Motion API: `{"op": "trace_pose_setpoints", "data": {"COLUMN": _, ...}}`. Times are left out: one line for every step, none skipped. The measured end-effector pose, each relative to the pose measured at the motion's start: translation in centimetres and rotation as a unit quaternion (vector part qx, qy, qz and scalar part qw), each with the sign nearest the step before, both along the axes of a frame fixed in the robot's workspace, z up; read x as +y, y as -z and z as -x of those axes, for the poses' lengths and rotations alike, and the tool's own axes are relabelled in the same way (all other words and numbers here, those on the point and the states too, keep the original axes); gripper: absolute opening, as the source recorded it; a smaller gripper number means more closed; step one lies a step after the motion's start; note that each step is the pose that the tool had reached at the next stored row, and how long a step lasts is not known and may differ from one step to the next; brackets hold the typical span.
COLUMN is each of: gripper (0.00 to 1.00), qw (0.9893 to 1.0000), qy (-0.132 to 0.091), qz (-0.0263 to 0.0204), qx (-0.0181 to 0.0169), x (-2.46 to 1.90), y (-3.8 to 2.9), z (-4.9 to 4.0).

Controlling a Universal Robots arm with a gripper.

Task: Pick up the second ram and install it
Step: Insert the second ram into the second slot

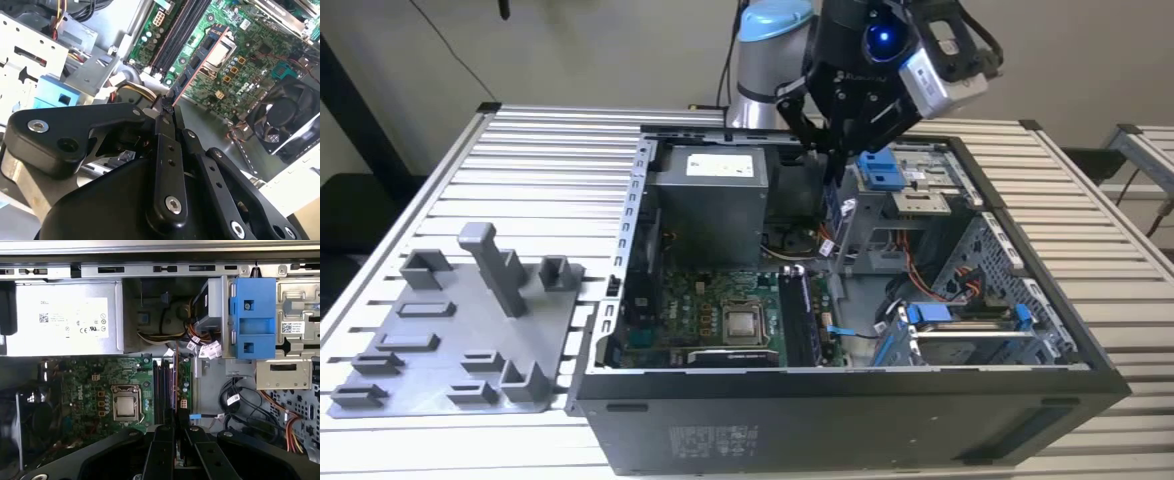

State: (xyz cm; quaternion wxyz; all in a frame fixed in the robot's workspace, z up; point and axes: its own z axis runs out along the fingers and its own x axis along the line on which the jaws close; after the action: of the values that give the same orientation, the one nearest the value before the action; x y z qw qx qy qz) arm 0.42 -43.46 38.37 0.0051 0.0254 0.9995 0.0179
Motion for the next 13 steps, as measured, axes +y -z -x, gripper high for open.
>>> {"op": "trace_pose_setpoints", "data": {"gripper": 0.14, "qw": 1.0000, "qy": 0.002, "qz": 0.0003, "qx": 0.0000, "x": -0.01, "y": 0.08, "z": 0.00}}
{"op": "trace_pose_setpoints", "data": {"gripper": 0.14, "qw": 1.0000, "qy": 0.004, "qz": 0.0005, "qx": 0.0000, "x": 0.00, "y": 0.13, "z": 0.00}}
{"op": "trace_pose_setpoints", "data": {"gripper": 0.14, "qw": 1.0000, "qy": 0.004, "qz": 0.0008, "qx": 0.0000, "x": -0.01, "y": 0.17, "z": 0.00}}
{"op": "trace_pose_setpoints", "data": {"gripper": 0.14, "qw": 1.0000, "qy": 0.004, "qz": 0.0010, "qx": 0.0000, "x": -0.01, "y": 0.24, "z": -0.01}}
{"op": "trace_pose_setpoints", "data": {"gripper": 0.14, "qw": 1.0000, "qy": 0.004, "qz": 0.0013, "qx": 0.0000, "x": -0.01, "y": 0.30, "z": 0.00}}
{"op": "trace_pose_setpoints", "data": {"gripper": 0.14, "qw": 1.0000, "qy": 0.004, "qz": 0.0022, "qx": 0.0000, "x": -0.01, "y": 0.37, "z": 0.00}}
{"op": "trace_pose_setpoints", "data": {"gripper": 0.14, "qw": 1.0000, "qy": 0.004, "qz": 0.0037, "qx": 0.0000, "x": -0.01, "y": 0.46, "z": 0.00}}
{"op": "trace_pose_setpoints", "data": {"gripper": 0.14, "qw": 1.0000, "qy": 0.004, "qz": 0.0061, "qx": 0.0000, "x": -0.01, "y": 0.53, "z": 0.00}}
{"op": "trace_pose_setpoints", "data": {"gripper": 0.14, "qw": 1.0000, "qy": 0.004, "qz": 0.0086, "qx": -0.0001, "x": -0.01, "y": 0.61, "z": 0.00}}
{"op": "trace_pose_setpoints", "data": {"gripper": 0.14, "qw": 0.9999, "qy": 0.004, "qz": 0.0113, "qx": 0.0000, "x": -0.01, "y": 0.69, "z": -0.01}}
{"op": "trace_pose_setpoints", "data": {"gripper": 0.14, "qw": 0.9999, "qy": 0.004, "qz": 0.0141, "qx": -0.0001, "x": -0.01, "y": 0.77, "z": -0.01}}
{"op": "trace_pose_setpoints", "data": {"gripper": 0.14, "qw": 0.9999, "qy": 0.004, "qz": 0.0164, "qx": -0.0001, "x": -0.01, "y": 0.85, "z": -0.01}}
{"op": "trace_pose_setpoints", "data": {"gripper": 0.14, "qw": 0.9998, "qy": 0.004, "qz": 0.0173, "qx": 0.0000, "x": -0.01, "y": 0.93, "z": -0.01}}
